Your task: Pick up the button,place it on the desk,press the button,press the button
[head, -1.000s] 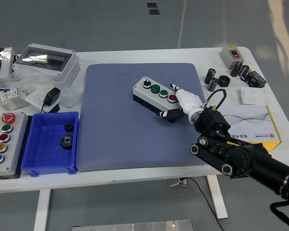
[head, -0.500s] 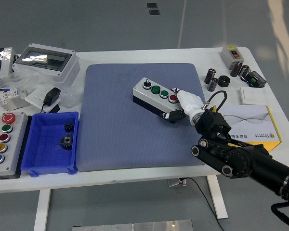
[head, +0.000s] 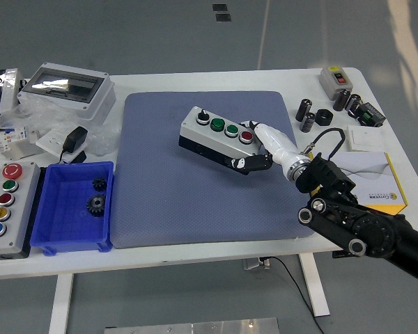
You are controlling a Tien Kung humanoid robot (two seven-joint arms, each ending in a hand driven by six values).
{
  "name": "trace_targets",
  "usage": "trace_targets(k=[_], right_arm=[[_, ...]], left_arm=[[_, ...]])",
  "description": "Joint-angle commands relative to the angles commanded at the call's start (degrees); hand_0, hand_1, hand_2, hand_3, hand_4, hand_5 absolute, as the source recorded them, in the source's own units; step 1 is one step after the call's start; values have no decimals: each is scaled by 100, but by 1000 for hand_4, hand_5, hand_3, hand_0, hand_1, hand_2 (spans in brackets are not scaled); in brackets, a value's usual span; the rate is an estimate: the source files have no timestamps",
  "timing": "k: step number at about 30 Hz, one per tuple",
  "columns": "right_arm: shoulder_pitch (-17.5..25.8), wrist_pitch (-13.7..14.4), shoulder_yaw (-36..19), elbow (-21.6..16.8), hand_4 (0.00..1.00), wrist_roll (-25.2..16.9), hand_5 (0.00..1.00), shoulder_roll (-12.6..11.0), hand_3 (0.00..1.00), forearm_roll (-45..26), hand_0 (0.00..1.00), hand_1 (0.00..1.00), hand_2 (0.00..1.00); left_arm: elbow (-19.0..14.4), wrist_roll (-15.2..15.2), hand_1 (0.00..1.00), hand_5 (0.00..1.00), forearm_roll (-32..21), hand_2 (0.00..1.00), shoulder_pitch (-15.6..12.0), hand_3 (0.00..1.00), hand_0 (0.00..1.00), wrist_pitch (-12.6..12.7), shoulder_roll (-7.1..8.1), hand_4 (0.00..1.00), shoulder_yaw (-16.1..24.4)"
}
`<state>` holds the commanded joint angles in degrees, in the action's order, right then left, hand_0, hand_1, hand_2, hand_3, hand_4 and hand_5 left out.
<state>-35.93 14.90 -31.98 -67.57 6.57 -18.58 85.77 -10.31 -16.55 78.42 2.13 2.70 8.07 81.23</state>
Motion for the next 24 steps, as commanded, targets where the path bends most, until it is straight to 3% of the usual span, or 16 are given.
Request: trace_targets(k=[3,7,12,14,19,20,24], right_arm=[[45,-293,126,-430,45,-433,2,-376,247,248,17,237,288],[80,-276,365,-772,45,-842,2,-710,247,648,17,237,288],[116,0,581,-498,47,-922,2,-605,246,1218,22,241,290],[136,17,644,-349,58,-863,2,-542,256,1361,74,260,295],[175,23,660,-211,58,-866,2,-503,256,1337,74,260,295],[175,19,649,-204,154,-880,2,-506,303,1318,330,413,358],[162,-22,653,-190,154,-944,2,-525,303,1173,330,413,358]], left_arm=[[0,22,527,223,8,533,1,592,619,4,-7,608,1],[0,27,527,223,45,533,-1,592,619,8,-10,608,19],[0,27,527,222,102,534,13,591,620,8,-16,608,51],[0,31,528,223,109,534,21,592,620,6,-24,608,51],[0,25,528,223,112,534,22,592,620,3,-32,608,45],[0,23,528,225,114,534,21,591,620,3,-31,608,46],[0,19,528,225,128,534,27,591,620,1,-23,608,53]])
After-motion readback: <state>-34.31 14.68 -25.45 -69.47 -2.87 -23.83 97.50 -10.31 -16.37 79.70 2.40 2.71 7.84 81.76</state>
